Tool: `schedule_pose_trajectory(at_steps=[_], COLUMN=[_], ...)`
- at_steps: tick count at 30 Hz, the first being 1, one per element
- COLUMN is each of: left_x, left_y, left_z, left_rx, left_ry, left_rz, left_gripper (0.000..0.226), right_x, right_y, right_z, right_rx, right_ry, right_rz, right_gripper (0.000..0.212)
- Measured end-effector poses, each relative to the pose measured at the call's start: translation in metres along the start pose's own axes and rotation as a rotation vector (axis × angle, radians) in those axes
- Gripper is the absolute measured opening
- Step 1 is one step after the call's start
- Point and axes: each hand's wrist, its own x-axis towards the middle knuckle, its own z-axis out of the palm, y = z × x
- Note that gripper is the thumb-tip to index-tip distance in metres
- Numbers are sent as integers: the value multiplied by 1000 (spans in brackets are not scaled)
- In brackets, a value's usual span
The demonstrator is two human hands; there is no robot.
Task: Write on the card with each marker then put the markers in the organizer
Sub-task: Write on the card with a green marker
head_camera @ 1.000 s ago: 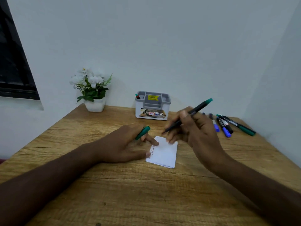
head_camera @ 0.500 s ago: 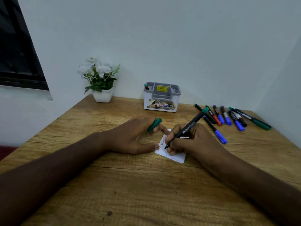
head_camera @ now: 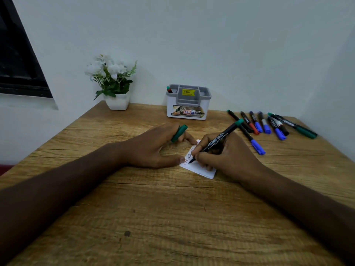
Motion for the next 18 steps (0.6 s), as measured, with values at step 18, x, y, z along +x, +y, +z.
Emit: schedule_pose_trajectory(at_steps=[18], left_x=[3], left_y=[1], left_z=[-1], left_rx=[-10], left_ry=[-22], left_rz=[-20], left_gripper=[51], right_x=[1], right_y=[3], right_z=[0], right_rx=[-46], right_ry=[2], right_rz=[-1], right_gripper=[3])
